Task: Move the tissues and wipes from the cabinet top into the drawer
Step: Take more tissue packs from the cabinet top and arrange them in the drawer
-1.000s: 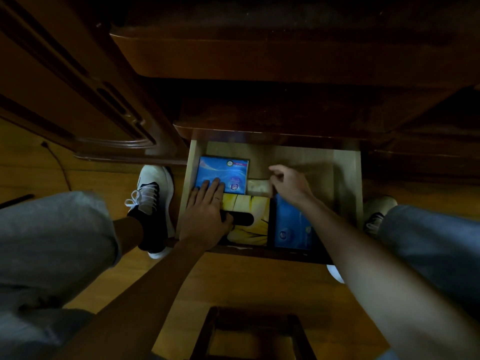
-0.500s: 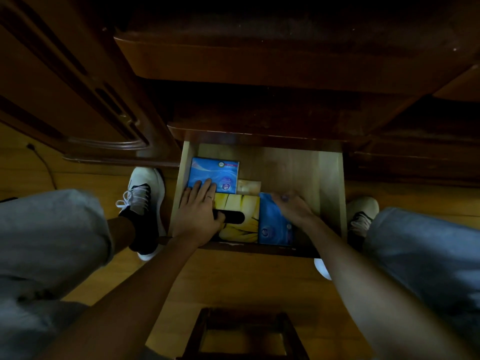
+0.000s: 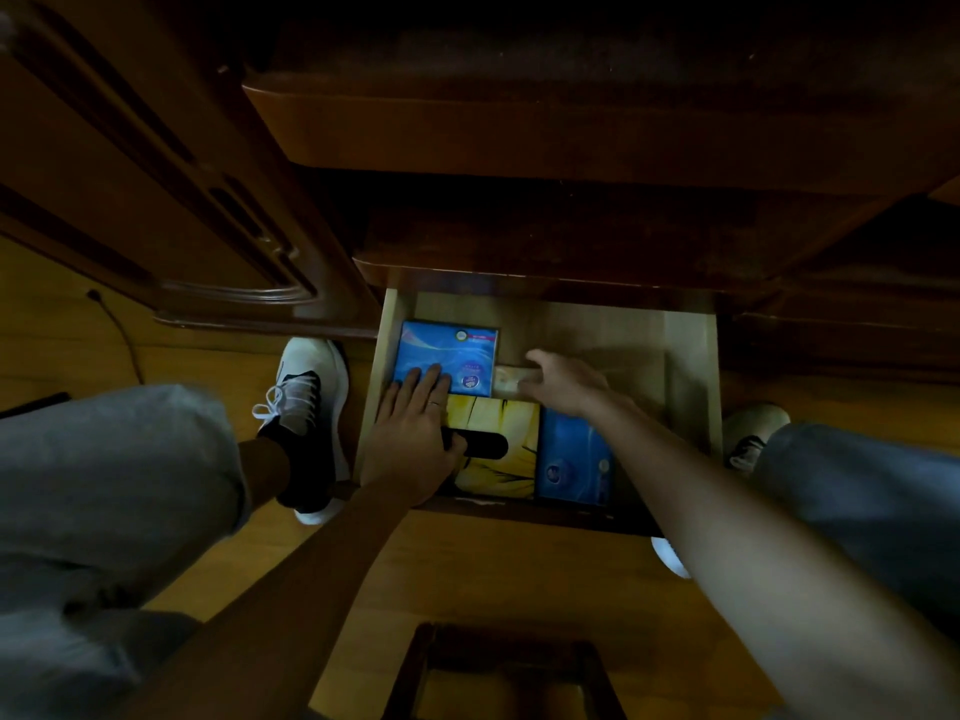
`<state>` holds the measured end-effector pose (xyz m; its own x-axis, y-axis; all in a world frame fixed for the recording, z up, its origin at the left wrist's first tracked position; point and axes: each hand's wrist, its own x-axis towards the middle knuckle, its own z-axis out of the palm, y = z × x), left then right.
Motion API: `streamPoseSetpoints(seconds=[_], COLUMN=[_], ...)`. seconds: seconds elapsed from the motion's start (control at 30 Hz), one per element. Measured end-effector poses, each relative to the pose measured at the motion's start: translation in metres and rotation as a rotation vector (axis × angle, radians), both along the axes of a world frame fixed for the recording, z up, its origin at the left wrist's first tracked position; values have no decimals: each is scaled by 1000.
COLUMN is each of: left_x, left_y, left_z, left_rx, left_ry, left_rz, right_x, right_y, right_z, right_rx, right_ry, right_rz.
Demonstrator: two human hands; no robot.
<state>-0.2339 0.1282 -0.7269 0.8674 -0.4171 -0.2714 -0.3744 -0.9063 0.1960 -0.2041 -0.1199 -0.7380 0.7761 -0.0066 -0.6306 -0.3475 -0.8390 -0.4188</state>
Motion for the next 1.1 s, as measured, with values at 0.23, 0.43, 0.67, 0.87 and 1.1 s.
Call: streamPoseSetpoints(seconds=[0.23, 0.43, 0.67, 0.87, 1.1], left_x=[-1, -2, -2, -1, 0], left_y=[1, 1, 2, 1, -1], left_z=[-2, -3, -3, -4, -2], left_rx=[-21, -26, -29, -19, -21], left_ry=[-20, -13, -25, -22, -12], left_rz=[4, 5, 4, -1, 1], right_x=[13, 1, 6, -35, -56], right_y=[0, 8, -8, -44, -23], right_z=[-10, -15, -8, 6, 5], right_rx=[-125, -4, -59, -79, 130], right_ry=[-114, -17, -16, 228, 279], right_rz=[-175, -125, -49, -446, -523])
